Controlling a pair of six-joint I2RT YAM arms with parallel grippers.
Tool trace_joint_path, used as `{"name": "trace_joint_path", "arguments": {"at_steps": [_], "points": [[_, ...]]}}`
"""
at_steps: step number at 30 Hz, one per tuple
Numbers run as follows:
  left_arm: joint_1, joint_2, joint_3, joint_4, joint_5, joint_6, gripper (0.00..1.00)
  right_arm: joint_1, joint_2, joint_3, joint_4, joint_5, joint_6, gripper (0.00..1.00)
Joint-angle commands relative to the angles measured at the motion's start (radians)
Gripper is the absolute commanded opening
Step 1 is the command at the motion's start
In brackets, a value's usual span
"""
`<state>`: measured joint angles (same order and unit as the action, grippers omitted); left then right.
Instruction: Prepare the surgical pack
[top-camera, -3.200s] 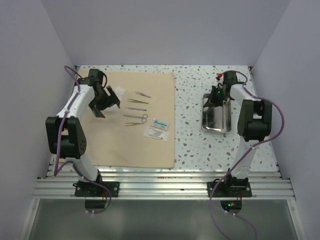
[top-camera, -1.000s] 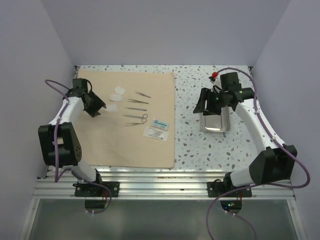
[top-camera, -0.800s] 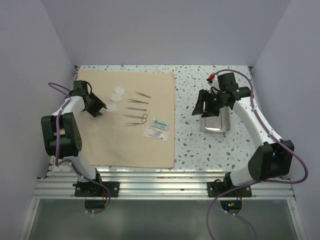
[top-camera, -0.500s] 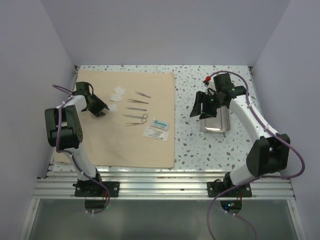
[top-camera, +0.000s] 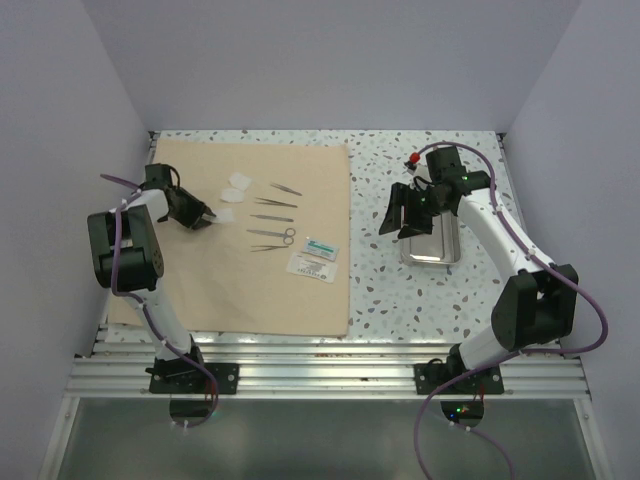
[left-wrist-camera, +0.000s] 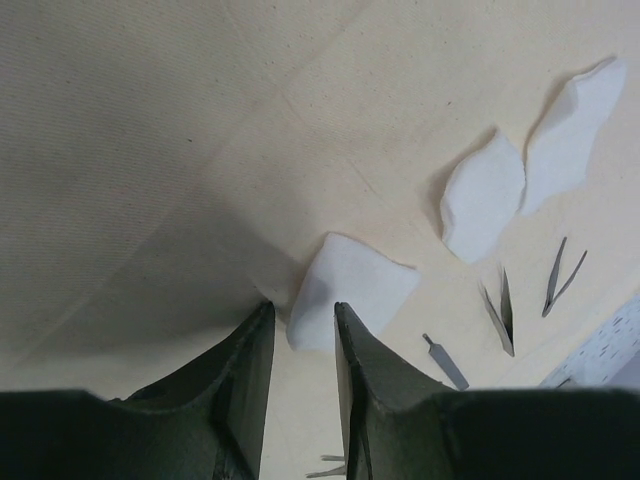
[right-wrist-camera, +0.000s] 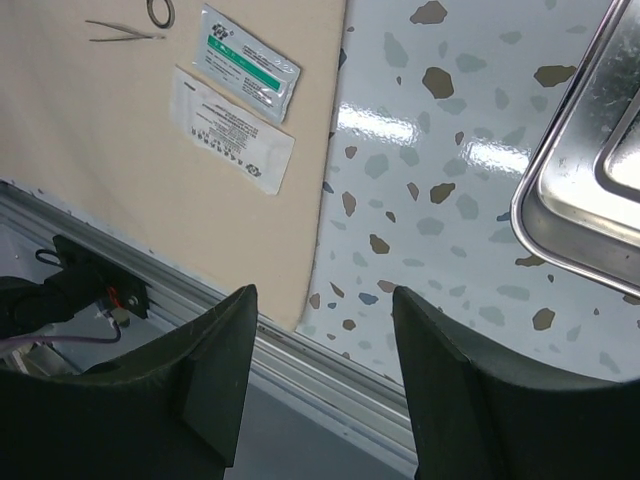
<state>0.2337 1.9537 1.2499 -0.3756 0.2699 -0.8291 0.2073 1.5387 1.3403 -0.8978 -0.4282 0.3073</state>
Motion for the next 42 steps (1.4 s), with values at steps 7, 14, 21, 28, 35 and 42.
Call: {"name": "trace_joint_path", "arguments": {"at_steps": [7, 14, 21, 28, 35, 42], "points": [[0.007, 0.067, 0.016, 0.104, 0.06, -0.019, 0.29, 0.001, -0.005, 0.014, 0.005, -0.017, -0.023, 0.6], [0.009, 0.044, 0.049, 0.072, 0.072, 0.034, 0.01, 0.003, -0.011, 0.014, -0.001, -0.014, -0.03, 0.61], [0.007, -0.099, -0.027, 0.211, 0.121, 0.146, 0.0, 0.003, 0.001, 0.025, 0.01, -0.032, -0.02, 0.61], [0.003, -0.061, -0.031, 0.415, 0.429, 0.265, 0.0, 0.004, 0.014, 0.014, 0.025, -0.057, -0.008, 0.6], [-0.008, 0.04, 0.063, 0.493, 0.528, 0.213, 0.0, 0.004, 0.024, 0.03, 0.016, -0.04, -0.013, 0.61], [-0.008, 0.14, 0.126, 0.556, 0.531, 0.101, 0.0, 0.004, 0.034, 0.039, 0.008, -0.023, -0.013, 0.61]]}}
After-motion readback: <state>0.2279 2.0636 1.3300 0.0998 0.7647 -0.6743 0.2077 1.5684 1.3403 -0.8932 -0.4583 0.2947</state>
